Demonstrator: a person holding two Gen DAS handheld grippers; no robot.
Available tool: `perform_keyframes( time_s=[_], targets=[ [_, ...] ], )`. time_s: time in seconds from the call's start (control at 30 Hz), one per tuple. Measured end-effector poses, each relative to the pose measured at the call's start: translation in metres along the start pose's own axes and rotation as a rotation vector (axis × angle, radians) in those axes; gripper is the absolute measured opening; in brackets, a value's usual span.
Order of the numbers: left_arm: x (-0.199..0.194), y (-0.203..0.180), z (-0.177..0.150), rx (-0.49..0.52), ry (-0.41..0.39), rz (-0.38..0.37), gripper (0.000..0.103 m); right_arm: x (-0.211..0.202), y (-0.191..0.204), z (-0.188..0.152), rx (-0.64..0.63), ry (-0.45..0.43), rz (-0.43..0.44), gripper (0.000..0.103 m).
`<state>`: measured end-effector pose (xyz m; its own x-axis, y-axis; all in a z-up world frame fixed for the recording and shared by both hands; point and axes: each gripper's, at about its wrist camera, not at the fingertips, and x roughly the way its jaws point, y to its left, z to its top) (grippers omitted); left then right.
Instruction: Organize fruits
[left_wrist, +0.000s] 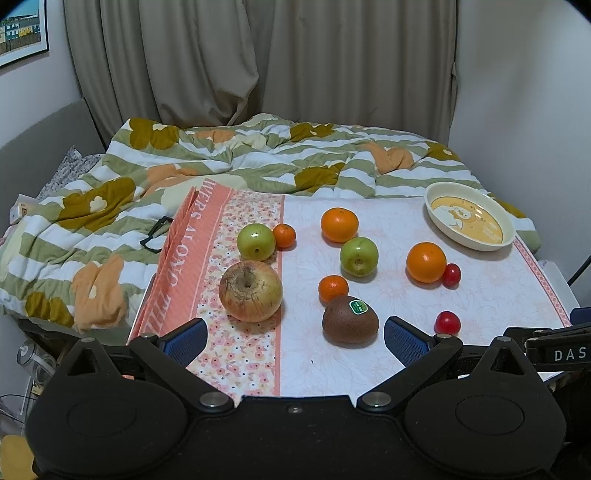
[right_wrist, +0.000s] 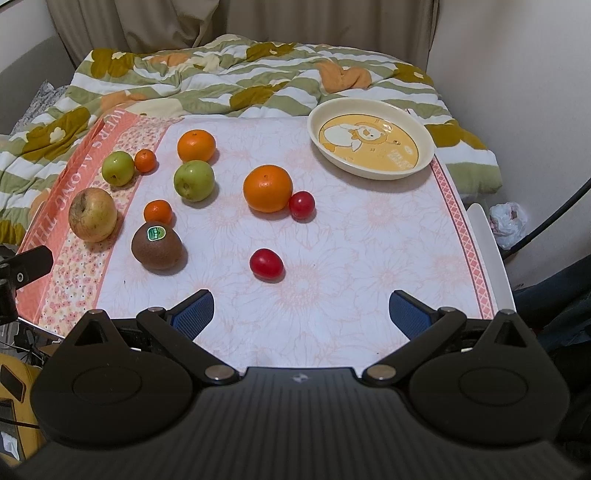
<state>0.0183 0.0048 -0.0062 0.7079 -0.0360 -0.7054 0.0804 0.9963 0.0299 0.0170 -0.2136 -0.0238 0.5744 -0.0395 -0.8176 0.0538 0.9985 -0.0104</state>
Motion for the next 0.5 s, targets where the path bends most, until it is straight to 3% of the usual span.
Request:
perform_keyframes(
  time_s=[0.5],
  targets=[
    [0.0006,0.0005,0.0012,0.0,0.004,0.0,0.103,0.0009,0.0005,0.0,0.001,0.0,0.001,0.103]
  ],
)
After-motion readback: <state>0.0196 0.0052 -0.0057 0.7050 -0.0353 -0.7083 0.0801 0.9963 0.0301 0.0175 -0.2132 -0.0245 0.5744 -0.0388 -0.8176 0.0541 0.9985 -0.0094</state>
